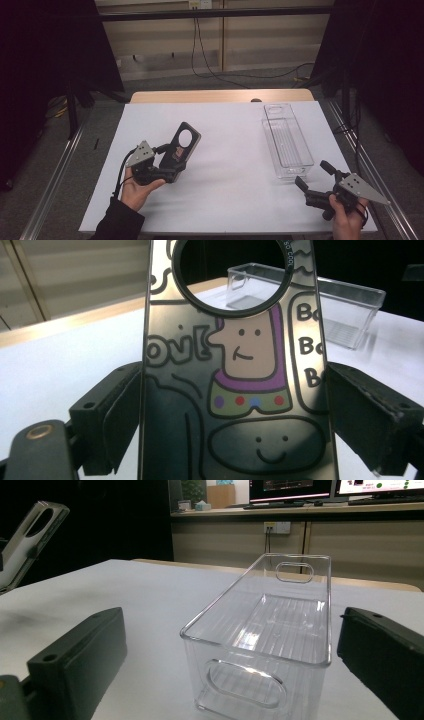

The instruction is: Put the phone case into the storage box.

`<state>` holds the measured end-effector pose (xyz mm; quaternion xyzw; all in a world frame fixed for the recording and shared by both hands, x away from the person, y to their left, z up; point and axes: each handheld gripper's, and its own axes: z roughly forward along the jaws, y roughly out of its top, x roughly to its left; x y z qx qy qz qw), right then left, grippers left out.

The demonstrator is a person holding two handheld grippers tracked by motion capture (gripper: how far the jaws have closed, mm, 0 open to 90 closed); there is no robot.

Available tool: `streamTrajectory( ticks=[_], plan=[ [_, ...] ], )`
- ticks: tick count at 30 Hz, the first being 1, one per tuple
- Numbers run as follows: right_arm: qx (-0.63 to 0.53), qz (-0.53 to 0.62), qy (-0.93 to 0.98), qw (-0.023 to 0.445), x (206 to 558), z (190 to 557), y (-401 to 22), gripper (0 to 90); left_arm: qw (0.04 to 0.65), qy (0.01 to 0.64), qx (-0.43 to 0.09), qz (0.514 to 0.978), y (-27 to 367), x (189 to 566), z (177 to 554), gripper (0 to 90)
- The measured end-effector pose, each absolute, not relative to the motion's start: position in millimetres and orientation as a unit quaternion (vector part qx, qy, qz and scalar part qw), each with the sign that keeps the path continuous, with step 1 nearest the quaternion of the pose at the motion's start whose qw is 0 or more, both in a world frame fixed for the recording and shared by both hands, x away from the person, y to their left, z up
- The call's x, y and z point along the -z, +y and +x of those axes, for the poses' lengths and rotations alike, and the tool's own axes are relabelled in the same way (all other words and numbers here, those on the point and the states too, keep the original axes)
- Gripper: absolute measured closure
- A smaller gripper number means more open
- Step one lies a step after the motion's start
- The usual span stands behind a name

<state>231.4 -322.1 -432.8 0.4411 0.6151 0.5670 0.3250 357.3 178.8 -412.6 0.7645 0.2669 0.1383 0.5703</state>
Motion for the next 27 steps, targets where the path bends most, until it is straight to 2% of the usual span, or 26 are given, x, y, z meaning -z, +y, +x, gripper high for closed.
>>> streamTrajectory(
  ticks=[11, 27],
  plan=[
    [-0.569, 0.435, 0.62, 0.32, 431.8, 231.2, -319.7, 0.0, 0.571, 0.246, -0.126, 0.773, 168.6, 414.5, 350.7, 12.3],
    [-0.598, 0.413, 0.626, 0.283, 426.7, 231.4, -310.3, 0.0, 0.579, 0.222, -0.099, 0.778, 146.3, 418.0, 343.5, 12.3]
  ],
)
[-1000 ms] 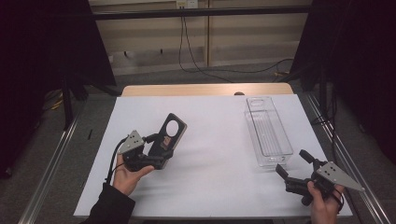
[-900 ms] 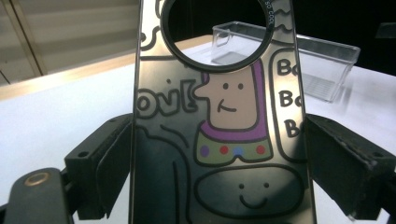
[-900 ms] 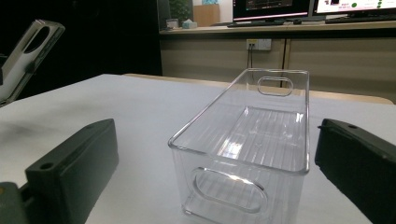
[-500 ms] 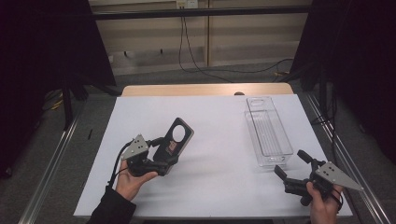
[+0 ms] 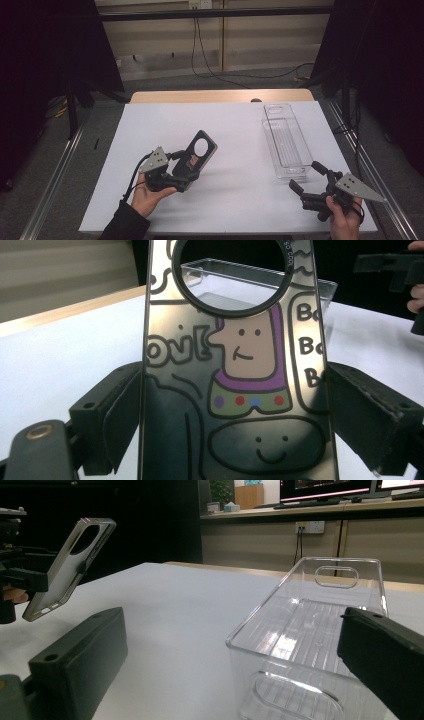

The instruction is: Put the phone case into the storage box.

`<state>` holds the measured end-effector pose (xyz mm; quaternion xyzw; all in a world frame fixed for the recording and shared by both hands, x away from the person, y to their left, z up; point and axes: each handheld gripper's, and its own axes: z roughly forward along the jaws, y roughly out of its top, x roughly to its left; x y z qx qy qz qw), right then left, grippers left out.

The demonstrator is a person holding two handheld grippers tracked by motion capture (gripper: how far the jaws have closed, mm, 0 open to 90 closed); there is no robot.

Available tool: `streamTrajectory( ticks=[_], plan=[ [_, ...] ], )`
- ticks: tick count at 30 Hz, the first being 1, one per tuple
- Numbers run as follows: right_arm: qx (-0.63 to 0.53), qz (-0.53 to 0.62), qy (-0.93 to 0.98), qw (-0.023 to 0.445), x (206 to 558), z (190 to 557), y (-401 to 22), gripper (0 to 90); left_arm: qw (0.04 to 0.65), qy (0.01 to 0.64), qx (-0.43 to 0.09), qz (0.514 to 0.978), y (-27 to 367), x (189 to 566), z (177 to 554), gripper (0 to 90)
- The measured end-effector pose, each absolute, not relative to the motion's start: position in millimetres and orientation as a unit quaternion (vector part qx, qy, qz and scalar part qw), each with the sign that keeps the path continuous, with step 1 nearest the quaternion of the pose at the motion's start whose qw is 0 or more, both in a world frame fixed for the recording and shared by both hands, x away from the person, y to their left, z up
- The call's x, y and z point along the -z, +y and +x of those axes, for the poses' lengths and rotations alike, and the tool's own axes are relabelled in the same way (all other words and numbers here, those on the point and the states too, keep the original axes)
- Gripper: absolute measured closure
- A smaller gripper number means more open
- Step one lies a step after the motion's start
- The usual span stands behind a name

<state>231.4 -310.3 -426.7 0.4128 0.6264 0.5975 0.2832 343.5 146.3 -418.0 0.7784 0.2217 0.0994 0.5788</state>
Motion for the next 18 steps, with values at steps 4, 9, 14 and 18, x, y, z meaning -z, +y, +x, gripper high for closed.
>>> streamTrajectory(
  ticks=[4, 9, 14, 18],
  plan=[
    [-0.601, 0.404, 0.63, 0.28, 425.0, 232.0, -307.7, 0.0, 0.582, 0.214, -0.09, 0.779, 139.6, 417.2, 338.9, 12.3],
    [-0.607, 0.392, 0.637, 0.268, 423.2, 232.4, -301.5, 0.0, 0.588, 0.194, -0.079, 0.781, 133.7, 415.7, 333.9, 12.3],
    [-0.609, 0.375, 0.651, 0.254, 419.7, 235.6, -293.1, 0.0, 0.588, 0.192, -0.082, 0.781, 134.9, 412.2, 329.2, 12.3],
    [-0.612, 0.362, 0.658, 0.247, 415.8, 238.5, -285.5, 0.0, 0.592, 0.189, -0.077, 0.78, 133.7, 411.6, 327.2, 12.3]
  ],
)
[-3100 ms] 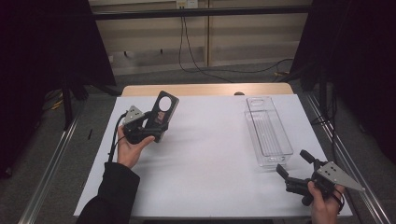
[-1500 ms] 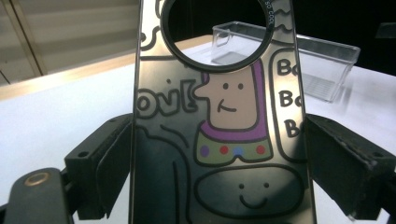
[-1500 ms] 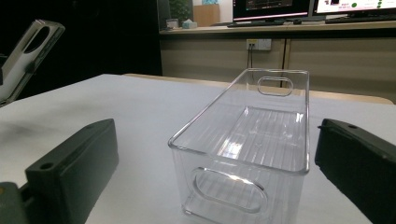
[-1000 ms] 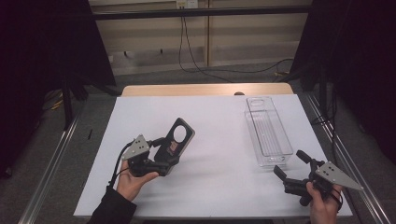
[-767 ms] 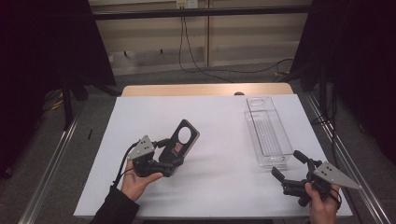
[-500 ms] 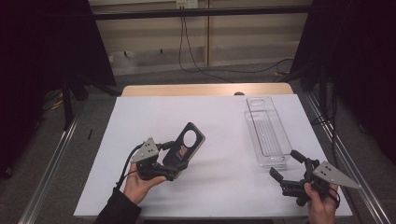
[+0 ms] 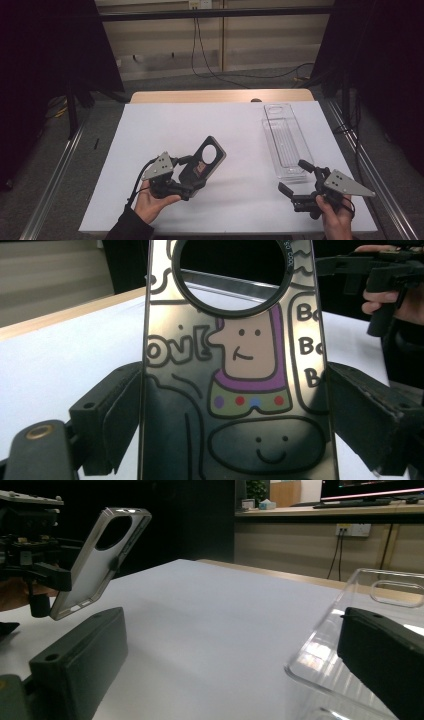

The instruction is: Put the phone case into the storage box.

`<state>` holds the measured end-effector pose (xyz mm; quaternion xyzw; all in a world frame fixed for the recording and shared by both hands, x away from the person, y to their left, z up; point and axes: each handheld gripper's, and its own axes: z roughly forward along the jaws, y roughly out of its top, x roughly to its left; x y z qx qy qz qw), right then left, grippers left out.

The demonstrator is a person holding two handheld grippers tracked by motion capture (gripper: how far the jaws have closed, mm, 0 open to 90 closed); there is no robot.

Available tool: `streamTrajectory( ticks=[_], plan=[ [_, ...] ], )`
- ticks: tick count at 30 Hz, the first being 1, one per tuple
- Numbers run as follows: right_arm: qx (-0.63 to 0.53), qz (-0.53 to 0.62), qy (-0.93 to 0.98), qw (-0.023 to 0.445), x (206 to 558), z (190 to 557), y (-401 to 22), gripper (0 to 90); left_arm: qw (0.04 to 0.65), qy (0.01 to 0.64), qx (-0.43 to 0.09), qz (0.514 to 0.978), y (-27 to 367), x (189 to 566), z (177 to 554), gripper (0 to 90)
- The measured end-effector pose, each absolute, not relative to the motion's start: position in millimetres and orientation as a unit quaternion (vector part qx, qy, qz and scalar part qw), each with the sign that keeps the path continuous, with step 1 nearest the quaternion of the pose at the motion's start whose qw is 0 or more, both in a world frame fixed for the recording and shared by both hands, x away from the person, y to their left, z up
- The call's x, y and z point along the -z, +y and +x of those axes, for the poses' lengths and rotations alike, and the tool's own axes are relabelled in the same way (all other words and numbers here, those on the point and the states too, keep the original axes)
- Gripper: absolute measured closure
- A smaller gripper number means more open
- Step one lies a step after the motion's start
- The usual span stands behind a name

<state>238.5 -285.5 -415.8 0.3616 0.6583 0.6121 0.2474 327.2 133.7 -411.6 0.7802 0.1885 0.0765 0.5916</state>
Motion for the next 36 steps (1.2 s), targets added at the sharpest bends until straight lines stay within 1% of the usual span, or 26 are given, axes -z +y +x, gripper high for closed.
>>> streamTrajectory(
  ticks=[15, 22, 26, 33, 36],
  plan=[
    [-0.618, 0.318, 0.692, 0.193, 411.7, 250.2, -255.3, 0.0, 0.593, 0.17, -0.066, 0.784, 125.9, 412.1, 324.9, 12.3],
    [-0.622, 0.304, 0.698, 0.184, 411.1, 255.8, -247.6, 0.0, 0.596, 0.153, -0.056, 0.787, 120.5, 412.9, 323.8, 12.3],
    [-0.633, 0.307, 0.691, 0.168, 411.7, 260.1, -245.8, 0.0, 0.594, 0.144, -0.051, 0.79, 118.5, 413.4, 324.5, 12.3],
    [-0.64, 0.275, 0.702, 0.148, 410.9, 264.4, -239.5, 0.0, 0.6, 0.125, -0.041, 0.789, 118.5, 409.3, 324.1, 12.3],
    [-0.635, 0.267, 0.709, 0.152, 407.8, 266.1, -239.1, 0.4, 0.601, 0.116, -0.04, 0.79, 117.4, 406.0, 323.8, 12.3]
  ],
)
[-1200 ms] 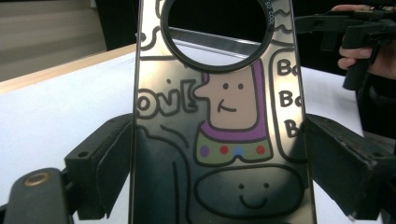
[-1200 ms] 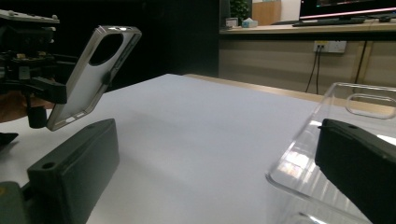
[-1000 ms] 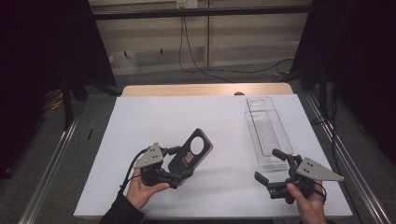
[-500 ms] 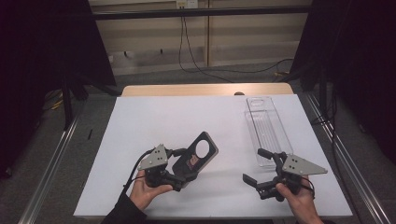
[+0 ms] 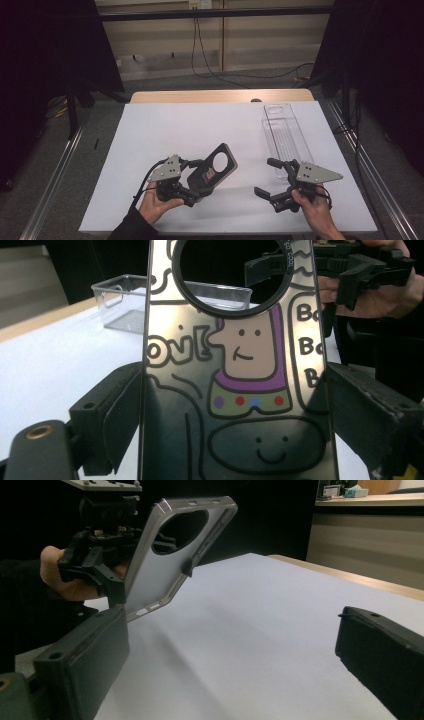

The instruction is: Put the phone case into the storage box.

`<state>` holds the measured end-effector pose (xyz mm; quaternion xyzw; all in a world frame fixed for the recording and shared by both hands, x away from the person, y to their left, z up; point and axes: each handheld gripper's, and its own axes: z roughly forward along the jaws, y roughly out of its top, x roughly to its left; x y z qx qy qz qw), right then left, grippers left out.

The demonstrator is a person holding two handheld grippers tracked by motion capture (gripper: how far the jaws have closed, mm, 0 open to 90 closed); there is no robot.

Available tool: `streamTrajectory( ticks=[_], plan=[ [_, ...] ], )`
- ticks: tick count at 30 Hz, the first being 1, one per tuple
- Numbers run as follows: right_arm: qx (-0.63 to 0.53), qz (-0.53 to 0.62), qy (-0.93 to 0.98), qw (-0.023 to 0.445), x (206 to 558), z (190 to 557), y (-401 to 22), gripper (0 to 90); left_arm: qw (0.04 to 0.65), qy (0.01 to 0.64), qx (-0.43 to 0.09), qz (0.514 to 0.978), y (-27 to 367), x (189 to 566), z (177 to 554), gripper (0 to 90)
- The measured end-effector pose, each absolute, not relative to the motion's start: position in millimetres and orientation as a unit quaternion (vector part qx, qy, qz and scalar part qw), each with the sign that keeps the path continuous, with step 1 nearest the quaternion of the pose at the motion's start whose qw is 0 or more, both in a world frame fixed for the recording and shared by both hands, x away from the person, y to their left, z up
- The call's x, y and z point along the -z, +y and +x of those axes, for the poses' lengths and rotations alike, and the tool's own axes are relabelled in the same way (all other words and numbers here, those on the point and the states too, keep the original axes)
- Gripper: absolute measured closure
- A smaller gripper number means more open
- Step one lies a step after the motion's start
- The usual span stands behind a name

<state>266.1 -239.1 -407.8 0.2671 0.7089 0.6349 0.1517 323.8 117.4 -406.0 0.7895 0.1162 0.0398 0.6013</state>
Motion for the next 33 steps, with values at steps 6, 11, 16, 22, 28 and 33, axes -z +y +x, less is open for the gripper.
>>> streamTrajectory(
  ticks=[6, 11, 16, 22, 28, 33],
  plan=[
    [-0.642, 0.234, 0.717, 0.135, 396.6, 269.5, -239.5, 0.0, 0.603, 0.101, -0.036, 0.79, 113.5, 400.5, 325.5, 12.3],
    [-0.643, 0.204, 0.729, 0.118, 389.4, 275.1, -235.7, 0.0, 0.603, 0.093, -0.03, 0.791, 105.1, 398.2, 326.8, 12.3],
    [-0.637, 0.197, 0.736, 0.12, 386.7, 281.1, -232.0, 0.0, 0.602, 0.08, -0.021, 0.794, 93.5, 397.2, 330.9, 12.3],
    [-0.634, 0.188, 0.742, 0.112, 388.9, 285.3, -231.3, 0.0, 0.596, 0.065, -0.016, 0.8, 88.7, 394.2, 328.9, 12.3],
    [-0.628, 0.17, 0.752, 0.1, 387.1, 284.3, -224.2, 0.0, 0.592, 0.053, -0.005, 0.804, 88.0, 393.2, 325.5, 12.3],
    [-0.631, 0.168, 0.751, 0.094, 383.2, 288.1, -222.9, 0.0, 0.588, 0.046, 0.003, 0.808, 87.0, 393.9, 324.7, 12.3]
  ],
)
